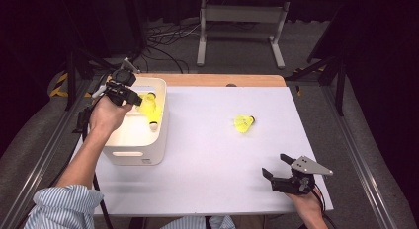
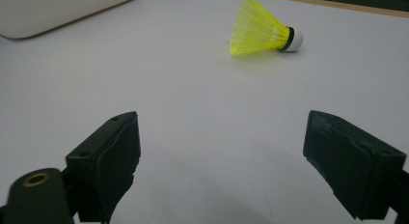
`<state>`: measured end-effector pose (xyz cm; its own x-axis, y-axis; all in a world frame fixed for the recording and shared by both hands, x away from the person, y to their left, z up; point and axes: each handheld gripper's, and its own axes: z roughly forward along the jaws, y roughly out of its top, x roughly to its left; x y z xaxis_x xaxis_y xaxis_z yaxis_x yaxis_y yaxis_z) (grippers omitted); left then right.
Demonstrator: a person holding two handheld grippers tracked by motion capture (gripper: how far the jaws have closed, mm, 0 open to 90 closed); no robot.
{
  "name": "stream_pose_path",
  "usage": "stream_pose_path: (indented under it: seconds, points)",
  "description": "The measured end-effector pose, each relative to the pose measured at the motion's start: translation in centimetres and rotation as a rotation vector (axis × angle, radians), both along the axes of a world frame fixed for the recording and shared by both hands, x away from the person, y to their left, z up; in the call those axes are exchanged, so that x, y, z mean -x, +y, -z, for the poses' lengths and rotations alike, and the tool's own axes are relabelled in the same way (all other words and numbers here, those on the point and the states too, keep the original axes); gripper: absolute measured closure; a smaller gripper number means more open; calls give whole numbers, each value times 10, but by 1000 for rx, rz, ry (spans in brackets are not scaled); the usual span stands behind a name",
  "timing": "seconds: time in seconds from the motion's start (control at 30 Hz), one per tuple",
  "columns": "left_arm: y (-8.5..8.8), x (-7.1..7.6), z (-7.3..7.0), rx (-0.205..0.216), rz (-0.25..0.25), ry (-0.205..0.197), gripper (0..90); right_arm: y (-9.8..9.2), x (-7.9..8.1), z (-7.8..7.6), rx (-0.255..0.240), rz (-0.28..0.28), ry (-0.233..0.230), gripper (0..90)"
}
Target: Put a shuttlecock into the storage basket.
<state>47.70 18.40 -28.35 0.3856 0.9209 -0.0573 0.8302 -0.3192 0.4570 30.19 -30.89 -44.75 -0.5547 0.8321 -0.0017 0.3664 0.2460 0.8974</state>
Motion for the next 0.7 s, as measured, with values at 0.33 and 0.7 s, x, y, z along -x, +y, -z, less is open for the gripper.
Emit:
stream_pose_path:
  seconds: [0.33, 0.7]
  points:
    - [4, -3, 12, -14, -15, 13, 888, 0, 0, 0, -2, 1, -3, 135]
    - [7, -6, 23, -21, -28, 24, 886, 0, 0, 0, 1, 0, -4, 135]
